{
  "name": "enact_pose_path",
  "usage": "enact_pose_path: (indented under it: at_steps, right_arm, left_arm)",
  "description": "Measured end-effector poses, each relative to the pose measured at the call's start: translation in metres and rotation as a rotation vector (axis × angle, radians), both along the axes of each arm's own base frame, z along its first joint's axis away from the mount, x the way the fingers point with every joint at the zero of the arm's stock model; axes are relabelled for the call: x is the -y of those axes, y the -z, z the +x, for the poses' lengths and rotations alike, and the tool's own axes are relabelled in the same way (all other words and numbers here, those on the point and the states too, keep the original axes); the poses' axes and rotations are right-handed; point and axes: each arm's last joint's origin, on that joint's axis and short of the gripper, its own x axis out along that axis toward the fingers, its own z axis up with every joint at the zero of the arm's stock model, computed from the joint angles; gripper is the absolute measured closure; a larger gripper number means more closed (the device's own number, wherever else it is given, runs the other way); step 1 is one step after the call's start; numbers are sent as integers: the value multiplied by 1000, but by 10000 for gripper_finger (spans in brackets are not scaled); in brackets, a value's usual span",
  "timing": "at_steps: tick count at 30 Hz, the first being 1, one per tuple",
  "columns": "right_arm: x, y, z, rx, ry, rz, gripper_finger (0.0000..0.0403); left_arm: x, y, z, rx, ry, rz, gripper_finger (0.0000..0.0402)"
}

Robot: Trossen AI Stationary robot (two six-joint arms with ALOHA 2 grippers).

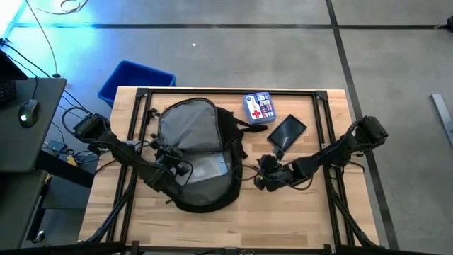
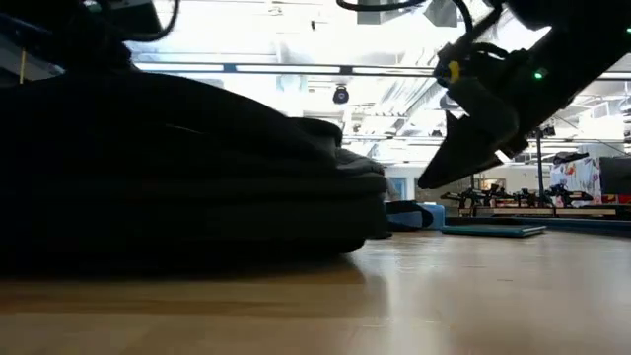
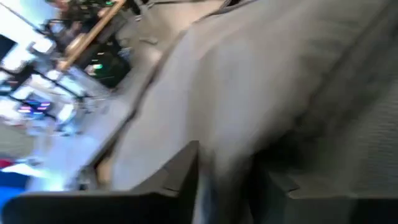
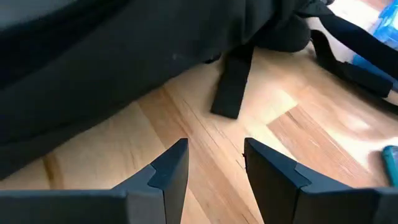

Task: Unpack backpack
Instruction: Put the blue cellphone into the white backpack

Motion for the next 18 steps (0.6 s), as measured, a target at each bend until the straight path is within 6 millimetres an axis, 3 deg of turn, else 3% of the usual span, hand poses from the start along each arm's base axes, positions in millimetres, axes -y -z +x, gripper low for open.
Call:
enact_pose_path:
  at_steps: [8, 13, 18]
  right_arm:
    - [39, 9, -22, -277, 218, -38, 263]
    - [67, 10, -29, -405, 331, -60, 263]
    - [91, 12, -33, -467, 414, -35, 263]
  left_arm:
    - [-24, -52, 0, 1, -103, 3, 208]
    - [-30, -77, 2, 124, -102, -23, 206]
    - [-30, -84, 8, 297, -81, 36, 218]
